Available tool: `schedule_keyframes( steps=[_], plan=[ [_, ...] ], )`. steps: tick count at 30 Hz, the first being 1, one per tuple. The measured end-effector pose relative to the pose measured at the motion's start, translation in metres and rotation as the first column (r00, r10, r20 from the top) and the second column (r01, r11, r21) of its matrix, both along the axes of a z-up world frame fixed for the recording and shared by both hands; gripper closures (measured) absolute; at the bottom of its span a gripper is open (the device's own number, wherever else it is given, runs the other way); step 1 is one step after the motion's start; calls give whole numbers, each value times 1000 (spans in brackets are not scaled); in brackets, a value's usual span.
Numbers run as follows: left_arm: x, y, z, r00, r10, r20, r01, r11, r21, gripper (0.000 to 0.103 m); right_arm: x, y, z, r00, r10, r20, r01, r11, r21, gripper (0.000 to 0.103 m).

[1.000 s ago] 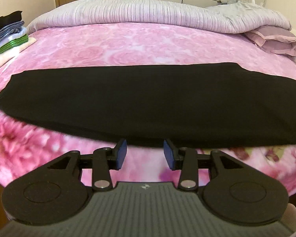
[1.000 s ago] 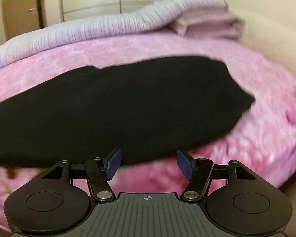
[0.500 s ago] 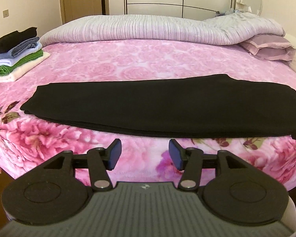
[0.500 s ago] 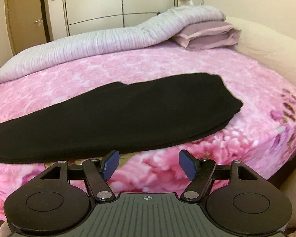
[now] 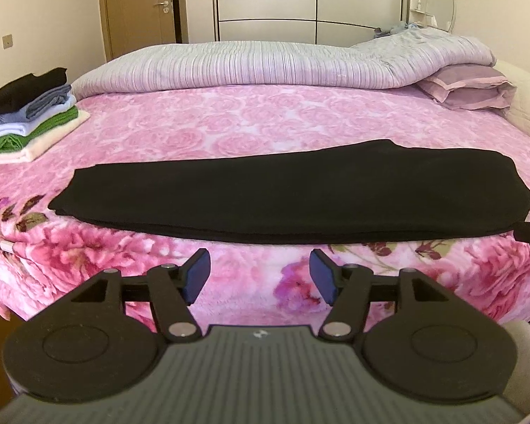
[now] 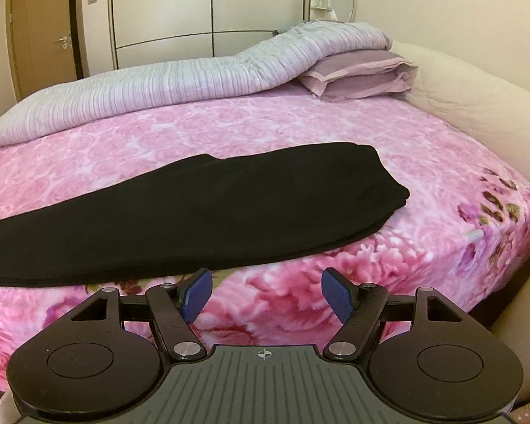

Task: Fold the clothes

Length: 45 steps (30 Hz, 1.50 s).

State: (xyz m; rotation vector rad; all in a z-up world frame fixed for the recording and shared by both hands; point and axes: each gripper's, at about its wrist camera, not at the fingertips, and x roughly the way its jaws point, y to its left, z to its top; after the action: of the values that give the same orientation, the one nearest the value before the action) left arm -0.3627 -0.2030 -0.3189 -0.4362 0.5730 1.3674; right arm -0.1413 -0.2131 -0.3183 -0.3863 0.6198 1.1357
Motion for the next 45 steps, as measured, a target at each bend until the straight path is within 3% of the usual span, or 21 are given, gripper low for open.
schedule_keyframes(
  steps=[12,18,21,26,32,38,42,44,45],
  plan=[
    [7,2,6,1000,0,-1,0,1000,-3,42,5,-1,0,999,9,32,-10,1000,7,31],
    [-36,17,-7,989,66,133,-61,997,-43,42,23,12,-20,1000,1,10,-1,1000,-26,30],
    [-76,32,-21,961,133,243,-115,990,-86,45,31,17,-32,999,27,-21,-27,999,-23,30],
    [-151,58,-46,847,296,441,-242,954,-175,55,48,28,-52,996,39,-86,-38,999,9,30],
    [-221,87,-67,666,437,604,-371,897,-239,55,75,49,-57,977,13,-214,-3,999,47,30],
    [-269,115,-88,508,513,691,-473,837,-274,55,95,77,-57,940,-10,-342,33,998,62,31],
    [-297,133,-106,396,565,724,-524,786,-327,55,99,95,-60,931,-18,-366,39,998,49,30],
    [-305,141,-111,358,562,745,-522,783,-340,55,100,102,-61,936,-23,-352,40,998,41,31],
    [-307,145,-112,353,558,751,-523,783,-336,55,100,105,-61,939,-26,-343,41,998,39,31]
  ],
)
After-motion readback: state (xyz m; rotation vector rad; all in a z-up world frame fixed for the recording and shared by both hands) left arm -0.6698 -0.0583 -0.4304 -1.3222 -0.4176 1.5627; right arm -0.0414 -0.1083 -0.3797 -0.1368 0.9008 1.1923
